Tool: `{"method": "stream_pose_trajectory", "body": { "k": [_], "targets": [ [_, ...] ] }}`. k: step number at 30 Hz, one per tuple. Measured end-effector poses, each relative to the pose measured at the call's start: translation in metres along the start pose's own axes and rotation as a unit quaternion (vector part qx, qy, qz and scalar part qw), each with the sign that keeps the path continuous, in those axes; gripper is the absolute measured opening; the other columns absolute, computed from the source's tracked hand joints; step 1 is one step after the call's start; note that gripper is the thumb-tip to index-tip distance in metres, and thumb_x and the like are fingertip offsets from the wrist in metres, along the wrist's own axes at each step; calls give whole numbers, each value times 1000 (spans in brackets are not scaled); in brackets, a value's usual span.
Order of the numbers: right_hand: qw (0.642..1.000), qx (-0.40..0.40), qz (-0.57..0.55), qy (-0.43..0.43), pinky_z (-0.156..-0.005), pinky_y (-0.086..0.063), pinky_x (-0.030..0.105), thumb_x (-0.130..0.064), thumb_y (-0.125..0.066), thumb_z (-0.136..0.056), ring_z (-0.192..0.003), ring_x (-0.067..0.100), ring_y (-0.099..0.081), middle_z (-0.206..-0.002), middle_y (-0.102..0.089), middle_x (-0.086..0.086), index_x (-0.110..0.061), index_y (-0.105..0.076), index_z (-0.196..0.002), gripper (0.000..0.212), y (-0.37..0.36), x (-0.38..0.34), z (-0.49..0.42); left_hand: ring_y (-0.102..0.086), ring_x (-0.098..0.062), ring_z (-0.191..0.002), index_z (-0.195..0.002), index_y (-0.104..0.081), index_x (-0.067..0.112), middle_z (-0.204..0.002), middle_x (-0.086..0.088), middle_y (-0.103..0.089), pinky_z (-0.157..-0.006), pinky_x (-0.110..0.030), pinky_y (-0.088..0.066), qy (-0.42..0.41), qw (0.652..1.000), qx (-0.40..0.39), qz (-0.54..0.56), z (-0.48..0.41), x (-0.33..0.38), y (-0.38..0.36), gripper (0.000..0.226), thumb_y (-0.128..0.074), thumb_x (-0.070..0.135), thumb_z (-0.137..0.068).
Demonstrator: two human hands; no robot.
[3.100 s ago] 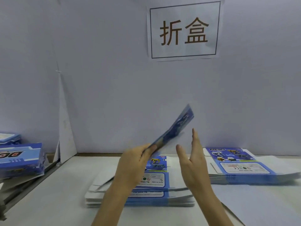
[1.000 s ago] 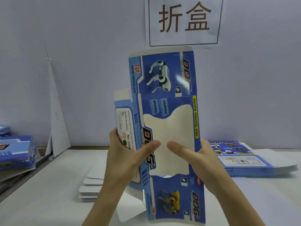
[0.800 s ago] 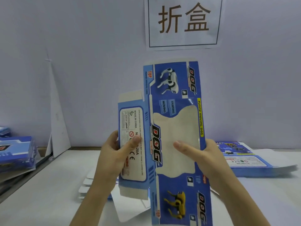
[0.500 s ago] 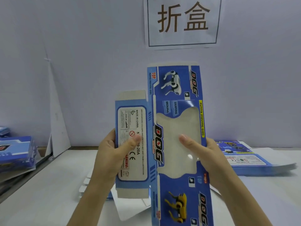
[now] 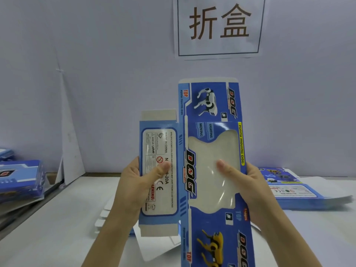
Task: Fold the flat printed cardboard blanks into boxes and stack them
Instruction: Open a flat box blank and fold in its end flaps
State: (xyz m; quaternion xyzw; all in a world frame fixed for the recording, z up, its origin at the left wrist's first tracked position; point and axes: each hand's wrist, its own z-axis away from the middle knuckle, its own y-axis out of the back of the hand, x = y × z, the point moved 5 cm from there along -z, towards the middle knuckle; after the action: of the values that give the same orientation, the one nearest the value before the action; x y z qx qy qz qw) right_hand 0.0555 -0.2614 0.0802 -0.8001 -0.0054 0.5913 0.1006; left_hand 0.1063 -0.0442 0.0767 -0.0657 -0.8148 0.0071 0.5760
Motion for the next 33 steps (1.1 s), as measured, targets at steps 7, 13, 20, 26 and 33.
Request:
{"method": "stream_pose_trajectory", "body": {
  "k": [7,13,20,26,33],
  "targets": [
    [1000,1,1,7,-50,-54,23,-34,-70,-68,-69,21,-73,-82,-76,5,-14,-66,-101,38,1,-1,1,-73,-22,-72,-100,-62,27,-86,0,-76,-51,-29,-57,-20,1000,12,11,2,1,-2,42,-73,39,-61],
    [997,53,16,49,-54,-57,25,-44,-70,-66,-73,18,-73,-85,-76,2,-23,-71,-93,34,-6,-2,3,-52,12,-104,-136,-37,42,-122,31,-46,-61,5,-40,-103,979,76,-156,10,10,-17,67,-62,53,-74],
    [985,-152,37,80,-96,-41,9,-44,-41,-93,-134,2,-40,-148,-43,-12,-30,-45,-140,49,-68,6,13,-52,8,-118,-143,-32,41,-131,30,-52,-85,-9,-47,-120,982,-143,-18,27,18,-50,84,-67,59,-69],
    [981,-4,118,156,-81,-50,11,-27,-58,-89,-116,-8,-53,-136,-48,-20,-37,-33,-143,60,-24,-1,4,-73,-18,-83,-109,-58,27,-92,3,-74,-54,-26,-57,-73,995,-57,39,12,13,-19,33,-48,42,-81],
    [991,-35,68,109,-67,-58,31,-37,-60,-81,-91,22,-72,-100,-73,6,-15,-60,-111,37,-5,0,-4,-71,-13,-88,-127,-50,35,-102,4,-72,-64,-21,-56,-109,991,-78,4,11,12,-24,41,-45,44,-87]
  ]
}}
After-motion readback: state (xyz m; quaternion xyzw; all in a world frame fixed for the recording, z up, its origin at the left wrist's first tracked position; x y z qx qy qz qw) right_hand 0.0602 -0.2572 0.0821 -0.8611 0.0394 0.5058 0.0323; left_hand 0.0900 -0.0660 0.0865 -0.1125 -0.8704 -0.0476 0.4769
